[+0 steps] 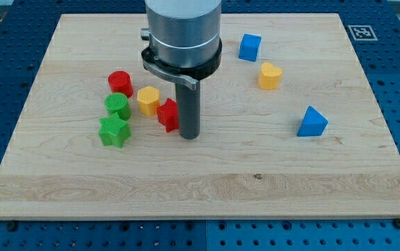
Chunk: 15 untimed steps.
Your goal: Point at the blue triangle
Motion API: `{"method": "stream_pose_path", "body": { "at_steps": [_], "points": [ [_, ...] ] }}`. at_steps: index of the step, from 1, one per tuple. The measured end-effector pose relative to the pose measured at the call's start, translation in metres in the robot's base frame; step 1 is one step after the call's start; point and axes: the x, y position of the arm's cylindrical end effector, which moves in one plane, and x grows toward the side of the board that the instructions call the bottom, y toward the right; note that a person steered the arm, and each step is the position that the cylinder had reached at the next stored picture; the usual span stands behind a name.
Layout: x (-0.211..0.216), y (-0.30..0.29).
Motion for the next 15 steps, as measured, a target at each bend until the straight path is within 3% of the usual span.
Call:
{"method": "stream_pose_path", "body": {
  "at_steps": [3, 6, 11, 15],
  "points": [
    [-0.005, 0.006],
    [0.027, 0.107],
    [0.027, 0.253],
    [0.009, 0.221]
  ]
}}
